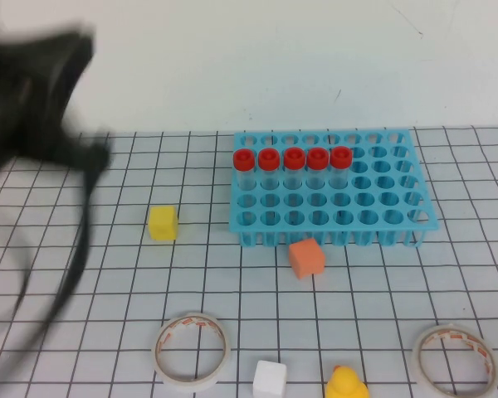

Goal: Place the test tubes

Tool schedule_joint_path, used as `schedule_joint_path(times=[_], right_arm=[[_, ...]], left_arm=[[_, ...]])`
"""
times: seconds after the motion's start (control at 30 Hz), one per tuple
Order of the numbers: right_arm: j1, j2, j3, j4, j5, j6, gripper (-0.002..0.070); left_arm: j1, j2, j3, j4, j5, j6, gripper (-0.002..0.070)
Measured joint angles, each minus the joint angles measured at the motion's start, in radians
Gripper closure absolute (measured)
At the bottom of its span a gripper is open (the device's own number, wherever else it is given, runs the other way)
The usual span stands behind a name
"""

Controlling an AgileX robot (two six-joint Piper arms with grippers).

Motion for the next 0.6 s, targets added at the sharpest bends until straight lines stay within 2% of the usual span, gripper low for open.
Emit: schedule_joint_path(times=[0.23,0.43,0.6], right_arm=[[0.000,0.000,0.000,0.000,0.000,0.000,0.0676],[0.000,0.000,0.000,0.000,0.000,0.000,0.0676],[0.000,0.000,0.000,0.000,0.000,0.000,0.0676]], left_arm=[[0.000,-0.286,0.314,0.000,0.011,-0.020,0.0676],[0.000,-0.509,0.456,-0.002,0.122,-0.024,0.0676],[0.000,-0.647,0.527,0.010,0.207,-0.090,0.0676]])
